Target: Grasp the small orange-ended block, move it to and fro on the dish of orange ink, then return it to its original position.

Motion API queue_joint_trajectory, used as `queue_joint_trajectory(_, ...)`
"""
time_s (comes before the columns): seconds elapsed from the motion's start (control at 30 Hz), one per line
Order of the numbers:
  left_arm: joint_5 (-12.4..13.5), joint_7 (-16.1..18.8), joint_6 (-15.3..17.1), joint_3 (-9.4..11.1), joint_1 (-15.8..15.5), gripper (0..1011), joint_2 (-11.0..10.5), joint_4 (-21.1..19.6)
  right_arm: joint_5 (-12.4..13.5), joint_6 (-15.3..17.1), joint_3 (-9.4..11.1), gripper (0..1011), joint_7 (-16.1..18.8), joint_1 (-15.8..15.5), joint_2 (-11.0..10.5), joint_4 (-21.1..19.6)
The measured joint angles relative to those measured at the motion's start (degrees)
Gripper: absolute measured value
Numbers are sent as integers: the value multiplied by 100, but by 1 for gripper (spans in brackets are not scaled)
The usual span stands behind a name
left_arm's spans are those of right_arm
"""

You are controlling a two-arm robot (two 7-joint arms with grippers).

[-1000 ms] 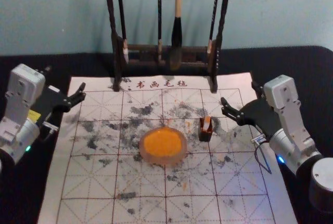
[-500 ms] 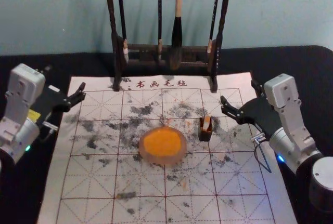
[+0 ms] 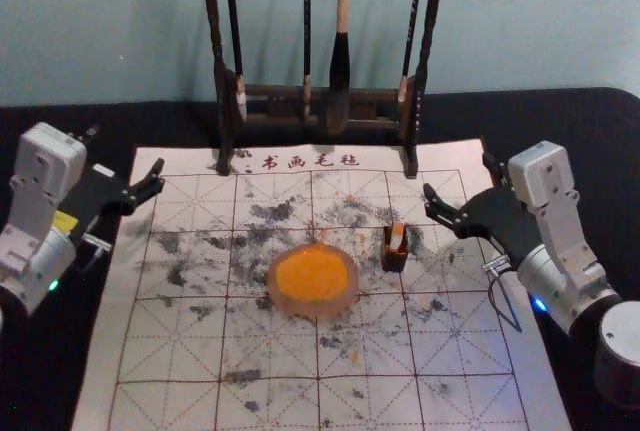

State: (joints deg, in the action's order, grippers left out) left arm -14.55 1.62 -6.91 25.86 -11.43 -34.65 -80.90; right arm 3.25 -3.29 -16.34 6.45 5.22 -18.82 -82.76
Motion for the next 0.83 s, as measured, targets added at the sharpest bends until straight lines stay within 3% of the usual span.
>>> queue_joint_trajectory(0.83,0,0,0,0,0,1001,0,0,6,-1,0,1000,0,0,0,-3)
